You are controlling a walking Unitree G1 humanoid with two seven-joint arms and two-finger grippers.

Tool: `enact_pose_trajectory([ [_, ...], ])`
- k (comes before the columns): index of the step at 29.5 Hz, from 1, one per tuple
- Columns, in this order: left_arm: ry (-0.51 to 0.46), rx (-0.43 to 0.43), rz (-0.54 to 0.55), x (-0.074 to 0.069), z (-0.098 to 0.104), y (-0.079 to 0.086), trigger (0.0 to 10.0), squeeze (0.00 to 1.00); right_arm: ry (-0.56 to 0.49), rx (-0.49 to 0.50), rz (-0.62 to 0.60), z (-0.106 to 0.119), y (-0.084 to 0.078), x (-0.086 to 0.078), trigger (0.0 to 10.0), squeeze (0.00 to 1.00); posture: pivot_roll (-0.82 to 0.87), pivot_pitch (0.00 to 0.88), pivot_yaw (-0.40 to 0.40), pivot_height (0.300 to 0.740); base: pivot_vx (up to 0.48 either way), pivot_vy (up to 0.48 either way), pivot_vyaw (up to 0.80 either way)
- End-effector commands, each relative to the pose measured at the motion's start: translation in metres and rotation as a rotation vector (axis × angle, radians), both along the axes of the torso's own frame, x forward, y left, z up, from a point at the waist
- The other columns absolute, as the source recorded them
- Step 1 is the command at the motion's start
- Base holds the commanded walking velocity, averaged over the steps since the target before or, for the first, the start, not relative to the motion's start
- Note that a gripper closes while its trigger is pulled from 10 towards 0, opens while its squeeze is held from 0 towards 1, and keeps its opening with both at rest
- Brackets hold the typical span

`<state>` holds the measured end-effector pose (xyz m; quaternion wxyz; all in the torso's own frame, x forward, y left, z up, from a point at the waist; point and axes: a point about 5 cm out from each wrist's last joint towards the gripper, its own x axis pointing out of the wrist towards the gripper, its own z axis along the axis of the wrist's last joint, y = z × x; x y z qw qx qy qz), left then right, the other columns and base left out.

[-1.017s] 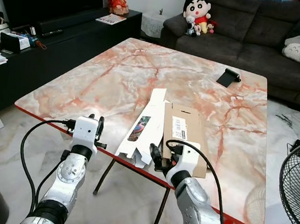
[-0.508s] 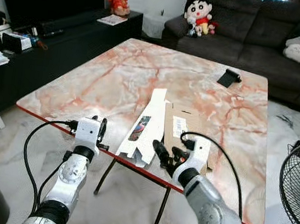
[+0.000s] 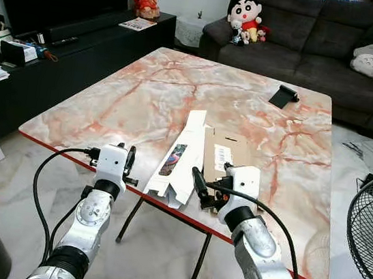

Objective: Picking trash to rubbish bin

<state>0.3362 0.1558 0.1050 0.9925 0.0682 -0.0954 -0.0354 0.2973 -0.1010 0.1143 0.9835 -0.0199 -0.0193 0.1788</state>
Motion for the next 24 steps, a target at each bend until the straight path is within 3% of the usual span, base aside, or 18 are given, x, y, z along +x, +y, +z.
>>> enact_pose_trajectory([
  [1, -0.004, -0.005, 0.001, 0.003, 0.003, 0.000, 10.0, 0.00, -0.047, -0.075, -0.030, -0.009, -0.005, -0.002, 10.0, 0.00, 0.00, 0.000, -0.020, 0.740, 0.000, 0.000, 0.00],
  [2, -0.004, -0.005, 0.002, 0.003, 0.002, 0.001, 10.0, 0.00, -0.067, -0.133, -0.037, -0.015, -0.007, -0.003, 10.0, 0.00, 0.00, 0.000, -0.020, 0.740, 0.000, 0.000, 0.00],
  [11, 0.000, -0.005, 0.000, 0.003, 0.002, 0.000, 10.0, 0.00, -0.102, -0.342, -0.018, -0.041, -0.010, -0.004, 10.0, 0.00, 0.00, 0.000, -0.019, 0.740, 0.000, 0.000, 0.00],
  [17, -0.002, -0.006, 0.001, 0.003, 0.002, 0.000, 10.0, 0.00, -0.190, -0.396, -0.005, -0.042, -0.005, -0.004, 10.0, 0.00, 0.01, 0.000, -0.022, 0.740, 0.000, 0.000, 0.00],
  [24, 0.000, -0.008, -0.002, 0.003, 0.002, 0.000, 10.0, 0.00, -0.230, -0.375, 0.013, -0.038, 0.004, -0.005, 10.0, 0.00, 0.01, 0.000, -0.022, 0.740, 0.000, 0.000, 0.00],
])
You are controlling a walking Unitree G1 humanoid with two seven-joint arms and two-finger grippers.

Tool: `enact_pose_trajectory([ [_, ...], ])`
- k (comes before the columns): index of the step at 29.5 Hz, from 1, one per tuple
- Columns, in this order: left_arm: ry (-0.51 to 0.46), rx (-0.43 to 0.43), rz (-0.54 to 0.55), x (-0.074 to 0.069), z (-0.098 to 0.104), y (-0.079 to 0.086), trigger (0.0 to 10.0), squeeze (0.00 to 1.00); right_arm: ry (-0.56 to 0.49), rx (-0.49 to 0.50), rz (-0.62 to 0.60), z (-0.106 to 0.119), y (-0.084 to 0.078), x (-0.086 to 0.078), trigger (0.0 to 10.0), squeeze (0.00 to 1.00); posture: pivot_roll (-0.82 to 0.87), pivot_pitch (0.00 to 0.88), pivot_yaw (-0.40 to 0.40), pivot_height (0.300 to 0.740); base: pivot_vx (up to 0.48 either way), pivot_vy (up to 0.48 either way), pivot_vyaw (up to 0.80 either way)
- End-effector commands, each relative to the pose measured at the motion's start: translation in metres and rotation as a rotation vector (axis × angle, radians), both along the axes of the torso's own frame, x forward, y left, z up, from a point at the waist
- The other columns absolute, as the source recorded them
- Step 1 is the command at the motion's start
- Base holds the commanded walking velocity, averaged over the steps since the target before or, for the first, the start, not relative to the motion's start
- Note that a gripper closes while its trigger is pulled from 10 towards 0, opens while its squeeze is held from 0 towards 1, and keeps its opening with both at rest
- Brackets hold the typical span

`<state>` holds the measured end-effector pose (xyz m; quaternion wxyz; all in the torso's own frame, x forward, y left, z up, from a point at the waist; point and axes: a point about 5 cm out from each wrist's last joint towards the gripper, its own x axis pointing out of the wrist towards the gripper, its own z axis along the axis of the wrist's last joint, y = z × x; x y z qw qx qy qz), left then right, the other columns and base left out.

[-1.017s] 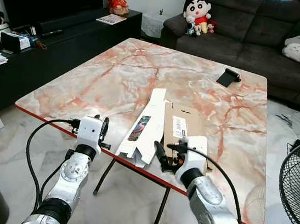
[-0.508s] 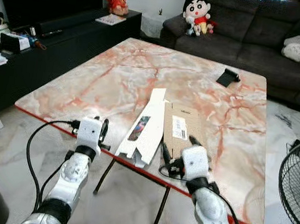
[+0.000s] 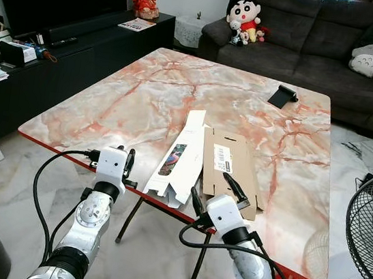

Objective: Picking trash to rubbish bin

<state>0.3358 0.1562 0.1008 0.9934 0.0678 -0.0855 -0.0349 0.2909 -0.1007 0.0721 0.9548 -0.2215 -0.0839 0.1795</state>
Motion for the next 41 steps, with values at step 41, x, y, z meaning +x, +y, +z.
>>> enact_pose_trajectory([
  [41, 0.133, -0.007, -0.477, -0.032, 0.024, 0.000, 10.0, 0.00, -0.159, -0.326, 0.079, -0.007, 0.033, 0.015, 10.0, 0.00, 0.06, 0.000, -0.028, 0.740, 0.000, 0.000, 0.00],
])
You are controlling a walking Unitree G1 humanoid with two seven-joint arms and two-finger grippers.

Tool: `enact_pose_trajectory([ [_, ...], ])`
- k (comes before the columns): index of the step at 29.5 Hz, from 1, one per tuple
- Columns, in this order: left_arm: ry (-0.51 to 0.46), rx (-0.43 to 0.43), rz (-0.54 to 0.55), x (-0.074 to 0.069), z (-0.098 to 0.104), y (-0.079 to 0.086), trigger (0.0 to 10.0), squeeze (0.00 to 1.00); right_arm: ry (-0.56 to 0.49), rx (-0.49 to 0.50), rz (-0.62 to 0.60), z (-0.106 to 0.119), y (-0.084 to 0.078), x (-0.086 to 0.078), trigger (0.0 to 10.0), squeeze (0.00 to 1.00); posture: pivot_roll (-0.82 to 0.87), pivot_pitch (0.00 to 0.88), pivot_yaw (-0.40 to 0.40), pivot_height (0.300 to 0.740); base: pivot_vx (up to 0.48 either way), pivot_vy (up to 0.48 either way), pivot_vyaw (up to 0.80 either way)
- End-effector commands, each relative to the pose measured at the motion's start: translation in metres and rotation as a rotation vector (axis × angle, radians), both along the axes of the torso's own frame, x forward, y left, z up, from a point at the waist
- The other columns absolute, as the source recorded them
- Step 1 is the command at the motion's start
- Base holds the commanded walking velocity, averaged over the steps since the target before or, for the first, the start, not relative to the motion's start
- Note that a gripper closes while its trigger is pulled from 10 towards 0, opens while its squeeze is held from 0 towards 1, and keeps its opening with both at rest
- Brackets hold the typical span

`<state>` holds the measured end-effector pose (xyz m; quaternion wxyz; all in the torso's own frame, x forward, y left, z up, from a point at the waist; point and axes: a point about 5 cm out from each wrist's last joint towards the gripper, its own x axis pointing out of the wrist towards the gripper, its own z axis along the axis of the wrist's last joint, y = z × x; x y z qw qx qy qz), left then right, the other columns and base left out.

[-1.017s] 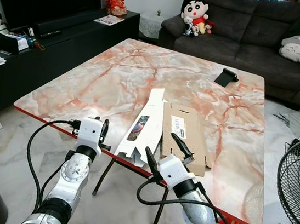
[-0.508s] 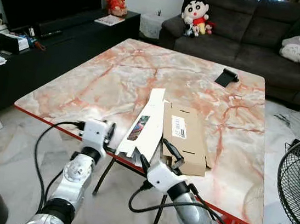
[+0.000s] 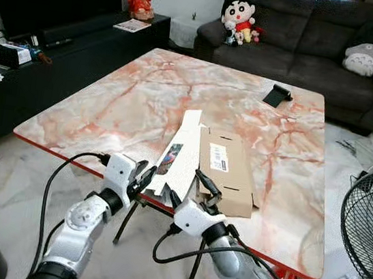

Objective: Picking trash to rubbish bin

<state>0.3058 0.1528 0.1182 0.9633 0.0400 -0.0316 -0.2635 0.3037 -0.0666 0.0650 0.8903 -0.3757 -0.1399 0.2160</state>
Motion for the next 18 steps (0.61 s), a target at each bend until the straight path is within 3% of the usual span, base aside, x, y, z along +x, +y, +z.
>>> enact_pose_trajectory([
  [1, -0.003, 0.006, -0.019, -0.003, 0.008, 0.005, 10.0, 0.00, -0.004, -0.014, -0.015, 0.000, -0.001, 0.003, 10.0, 0.00, 0.06, 0.000, -0.028, 0.740, 0.000, 0.000, 0.00],
  [5, 0.018, 0.040, -0.006, -0.009, 0.011, 0.019, 10.0, 0.00, -0.008, -0.020, -0.022, 0.000, 0.000, 0.003, 10.0, 0.00, 0.06, 0.000, -0.027, 0.740, 0.000, 0.000, 0.00],
  [10, 0.122, 0.088, 0.018, -0.029, 0.009, 0.045, 10.0, 0.00, -0.017, -0.039, -0.024, -0.001, 0.003, 0.005, 10.0, 0.00, 0.08, 0.000, -0.028, 0.740, 0.000, 0.000, 0.00],
  [15, 0.187, 0.086, -0.040, -0.041, 0.007, 0.046, 10.0, 0.00, -0.028, -0.064, -0.023, 0.000, 0.005, 0.007, 10.0, 0.00, 0.09, 0.000, -0.030, 0.740, 0.000, 0.000, 0.00],
  [18, 0.198, 0.063, -0.079, -0.043, 0.008, 0.034, 10.0, 0.00, -0.030, -0.104, -0.008, -0.001, 0.010, 0.007, 10.0, 0.00, 0.09, 0.000, -0.030, 0.740, 0.000, 0.000, 0.00],
])
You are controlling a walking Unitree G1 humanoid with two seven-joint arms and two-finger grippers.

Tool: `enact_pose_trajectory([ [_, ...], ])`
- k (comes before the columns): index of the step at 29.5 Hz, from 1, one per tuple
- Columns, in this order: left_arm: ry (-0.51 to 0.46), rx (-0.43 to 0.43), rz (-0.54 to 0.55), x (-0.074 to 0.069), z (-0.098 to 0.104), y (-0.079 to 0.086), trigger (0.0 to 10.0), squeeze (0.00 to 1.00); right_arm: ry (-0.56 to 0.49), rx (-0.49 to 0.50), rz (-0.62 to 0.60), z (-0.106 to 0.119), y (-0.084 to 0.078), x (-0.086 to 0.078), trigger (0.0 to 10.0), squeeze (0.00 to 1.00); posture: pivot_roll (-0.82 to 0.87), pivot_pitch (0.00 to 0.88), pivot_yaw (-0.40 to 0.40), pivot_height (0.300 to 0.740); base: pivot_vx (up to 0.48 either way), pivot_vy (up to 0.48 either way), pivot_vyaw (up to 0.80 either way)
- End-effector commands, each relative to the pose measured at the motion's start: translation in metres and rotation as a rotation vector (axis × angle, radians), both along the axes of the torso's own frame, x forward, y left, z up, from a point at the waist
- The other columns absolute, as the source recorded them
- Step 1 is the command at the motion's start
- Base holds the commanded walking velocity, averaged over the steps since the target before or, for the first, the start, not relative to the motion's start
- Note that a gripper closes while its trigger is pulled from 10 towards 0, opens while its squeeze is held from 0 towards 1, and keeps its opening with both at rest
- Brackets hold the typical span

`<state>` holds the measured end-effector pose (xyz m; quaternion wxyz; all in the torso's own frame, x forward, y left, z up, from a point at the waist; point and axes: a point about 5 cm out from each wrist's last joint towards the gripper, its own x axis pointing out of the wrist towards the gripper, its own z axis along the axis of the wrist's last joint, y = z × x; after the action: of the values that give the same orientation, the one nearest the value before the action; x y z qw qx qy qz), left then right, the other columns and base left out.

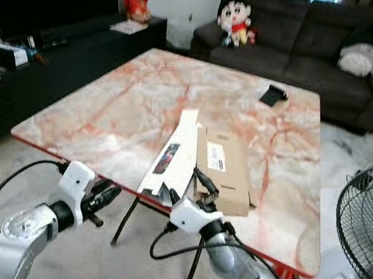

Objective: Picking trash to rubbish bin

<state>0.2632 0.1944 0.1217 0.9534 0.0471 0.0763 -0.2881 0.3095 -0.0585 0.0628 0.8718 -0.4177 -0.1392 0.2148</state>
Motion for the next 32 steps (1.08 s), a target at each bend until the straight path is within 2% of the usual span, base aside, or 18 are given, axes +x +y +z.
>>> enact_pose_trajectory([
  [1, -0.004, -0.017, -0.038, 0.001, 0.003, -0.012, 10.0, 0.00, -0.007, -0.018, -0.003, 0.001, 0.003, 0.002, 10.0, 0.00, 0.09, 0.000, -0.030, 0.740, 0.000, 0.000, 0.00],
  [4, 0.004, -0.027, -0.068, 0.002, 0.003, -0.025, 10.0, 0.00, -0.027, -0.043, 0.004, 0.003, 0.007, 0.004, 10.0, 0.00, 0.09, 0.000, -0.030, 0.740, 0.000, 0.000, 0.00],
  [9, 0.004, -0.024, -0.094, 0.004, 0.007, -0.034, 10.0, 0.00, -0.046, -0.049, -0.017, 0.008, 0.010, 0.010, 10.0, 0.00, 0.09, 0.000, -0.030, 0.740, 0.000, 0.000, 0.00],
  [17, -0.003, -0.031, -0.102, 0.006, 0.011, -0.040, 10.0, 0.00, -0.068, -0.071, -0.038, 0.012, 0.014, 0.015, 10.0, 0.00, 0.10, 0.000, -0.029, 0.740, 0.000, 0.000, 0.00],
  [32, 0.008, -0.036, -0.134, 0.004, 0.010, -0.051, 10.0, 0.00, -0.029, -0.141, -0.081, 0.000, 0.005, 0.014, 10.0, 0.00, 0.10, 0.000, -0.036, 0.740, 0.000, 0.000, 0.00],
])
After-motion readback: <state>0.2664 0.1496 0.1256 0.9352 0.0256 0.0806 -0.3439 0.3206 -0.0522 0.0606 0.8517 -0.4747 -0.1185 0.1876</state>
